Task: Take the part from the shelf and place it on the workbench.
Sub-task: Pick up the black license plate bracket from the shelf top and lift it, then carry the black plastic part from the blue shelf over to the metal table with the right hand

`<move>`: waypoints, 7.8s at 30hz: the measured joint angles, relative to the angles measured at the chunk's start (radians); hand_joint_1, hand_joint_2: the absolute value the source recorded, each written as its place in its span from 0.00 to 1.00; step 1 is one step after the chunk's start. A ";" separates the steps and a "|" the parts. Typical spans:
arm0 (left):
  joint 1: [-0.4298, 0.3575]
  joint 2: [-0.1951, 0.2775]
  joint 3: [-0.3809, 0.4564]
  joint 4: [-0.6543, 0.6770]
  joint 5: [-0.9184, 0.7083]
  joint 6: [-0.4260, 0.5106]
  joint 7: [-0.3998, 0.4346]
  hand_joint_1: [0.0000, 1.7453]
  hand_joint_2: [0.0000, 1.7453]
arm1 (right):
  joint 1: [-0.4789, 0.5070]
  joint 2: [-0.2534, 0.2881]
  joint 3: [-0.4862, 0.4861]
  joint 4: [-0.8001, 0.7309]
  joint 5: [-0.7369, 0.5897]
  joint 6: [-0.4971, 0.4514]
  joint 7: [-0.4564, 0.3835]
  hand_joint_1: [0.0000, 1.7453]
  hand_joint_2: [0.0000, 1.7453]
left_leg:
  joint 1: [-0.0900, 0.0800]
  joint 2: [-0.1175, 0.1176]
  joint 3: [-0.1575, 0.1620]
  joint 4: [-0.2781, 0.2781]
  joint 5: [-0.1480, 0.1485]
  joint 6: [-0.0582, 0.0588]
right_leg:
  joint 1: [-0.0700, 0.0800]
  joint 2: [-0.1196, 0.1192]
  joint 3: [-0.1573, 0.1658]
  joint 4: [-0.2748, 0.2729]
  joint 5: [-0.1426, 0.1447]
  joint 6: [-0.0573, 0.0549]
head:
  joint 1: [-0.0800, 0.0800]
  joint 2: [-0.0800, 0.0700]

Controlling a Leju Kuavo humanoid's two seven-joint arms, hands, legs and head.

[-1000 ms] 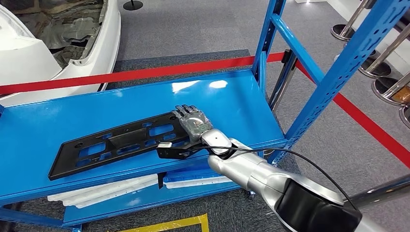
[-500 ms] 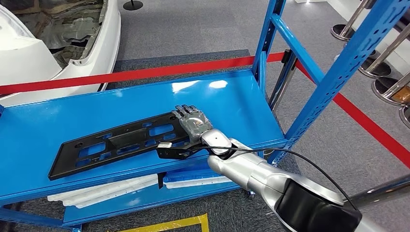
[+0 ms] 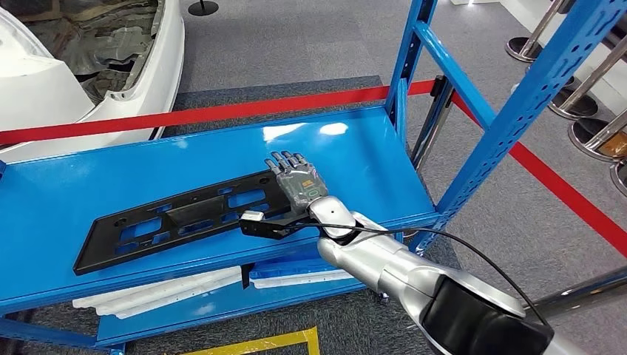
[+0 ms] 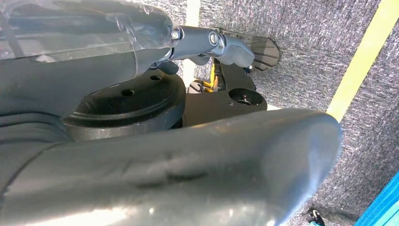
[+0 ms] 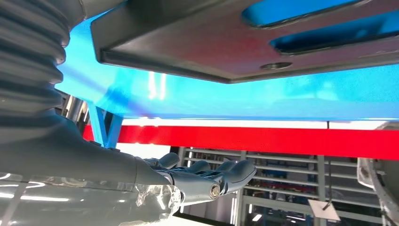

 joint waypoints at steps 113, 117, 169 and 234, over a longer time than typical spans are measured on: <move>0.029 0.003 0.001 0.018 0.054 0.028 -0.086 0.00 0.00 | 0.490 -0.215 -0.452 -1.127 -0.334 -0.399 -0.402 1.00 1.00 | 0.019 0.000 -0.091 0.195 -0.127 -0.039 | -0.006 0.018 -0.081 0.044 0.038 -0.041 | 0.001 0.000; 0.028 0.003 0.001 0.018 0.052 0.027 -0.085 0.00 0.00 | 0.492 -0.215 -0.460 -1.131 -0.338 -0.399 -0.402 1.00 1.00 | 0.003 -0.001 -0.053 0.249 -0.145 -0.017 | 0.015 0.016 -0.113 0.046 0.063 -0.050 | -0.008 0.000; -0.005 -0.025 0.001 0.017 0.053 0.012 -0.053 0.00 0.00 | 0.573 -0.262 -0.604 -1.276 -0.257 -0.405 -0.332 1.00 1.00 | -0.015 0.012 -0.032 0.020 0.010 0.013 | 0.023 0.017 -0.002 0.025 0.001 -0.012 | 0.050 0.000; 0.016 -0.021 0.003 0.023 0.053 0.039 -0.086 0.00 0.00 | 0.610 -0.229 -0.636 -1.276 -0.292 -0.406 -0.378 1.00 1.00 | -0.009 0.005 -0.112 0.025 0.052 -0.004 | 0.012 0.011 0.051 -0.028 -0.014 -0.058 | 0.024 0.000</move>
